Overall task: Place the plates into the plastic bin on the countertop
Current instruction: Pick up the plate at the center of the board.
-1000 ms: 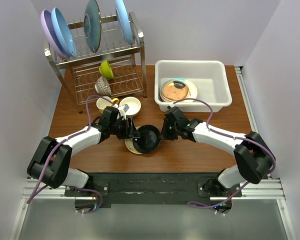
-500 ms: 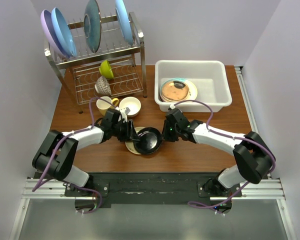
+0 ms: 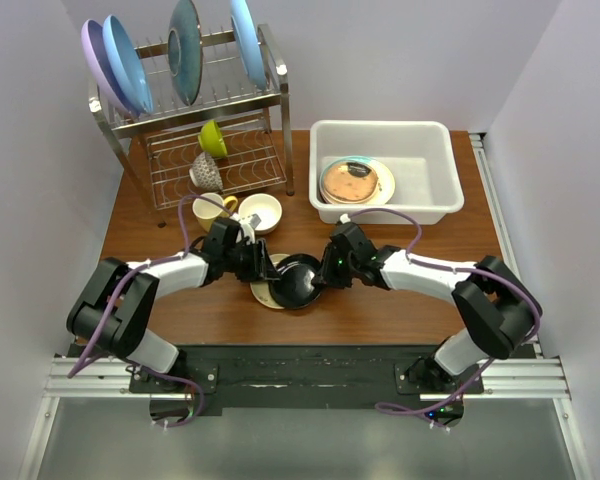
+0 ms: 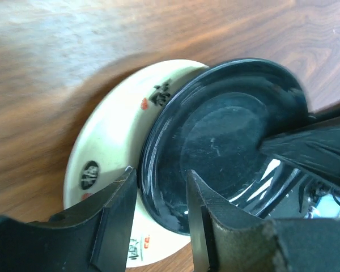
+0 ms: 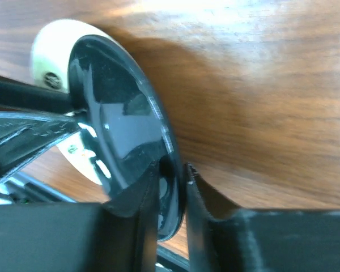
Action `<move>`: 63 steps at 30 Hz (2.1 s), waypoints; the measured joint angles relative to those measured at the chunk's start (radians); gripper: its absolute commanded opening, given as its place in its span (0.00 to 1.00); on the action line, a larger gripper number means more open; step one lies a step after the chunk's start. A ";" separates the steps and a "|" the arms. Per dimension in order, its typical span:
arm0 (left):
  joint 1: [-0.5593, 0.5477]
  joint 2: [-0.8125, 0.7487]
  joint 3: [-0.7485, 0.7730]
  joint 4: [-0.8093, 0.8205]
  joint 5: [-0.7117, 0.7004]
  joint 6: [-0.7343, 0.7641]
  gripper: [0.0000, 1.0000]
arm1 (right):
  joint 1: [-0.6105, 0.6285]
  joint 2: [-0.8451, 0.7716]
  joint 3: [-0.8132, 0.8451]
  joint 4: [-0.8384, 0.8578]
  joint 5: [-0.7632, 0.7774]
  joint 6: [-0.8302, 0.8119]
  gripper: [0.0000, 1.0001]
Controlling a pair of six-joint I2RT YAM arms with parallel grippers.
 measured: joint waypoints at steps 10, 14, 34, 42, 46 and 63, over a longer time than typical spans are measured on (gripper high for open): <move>0.013 -0.003 0.000 0.016 -0.013 -0.001 0.59 | -0.005 -0.039 0.001 0.033 -0.014 0.018 0.00; 0.005 -0.023 0.001 0.004 -0.003 0.000 0.71 | -0.004 -0.062 0.001 -0.011 0.012 0.008 0.00; 0.001 -0.178 -0.004 0.001 0.031 0.004 1.00 | -0.004 -0.261 0.010 -0.245 0.105 -0.052 0.00; 0.001 -0.182 -0.020 0.006 0.047 0.011 1.00 | -0.004 -0.360 0.045 -0.338 0.144 -0.069 0.00; 0.001 -0.182 -0.020 0.007 0.047 0.017 1.00 | -0.004 -0.380 0.071 -0.385 0.169 -0.088 0.00; 0.001 -0.182 -0.021 0.006 0.052 0.018 1.00 | -0.061 -0.241 0.354 -0.448 0.187 -0.195 0.00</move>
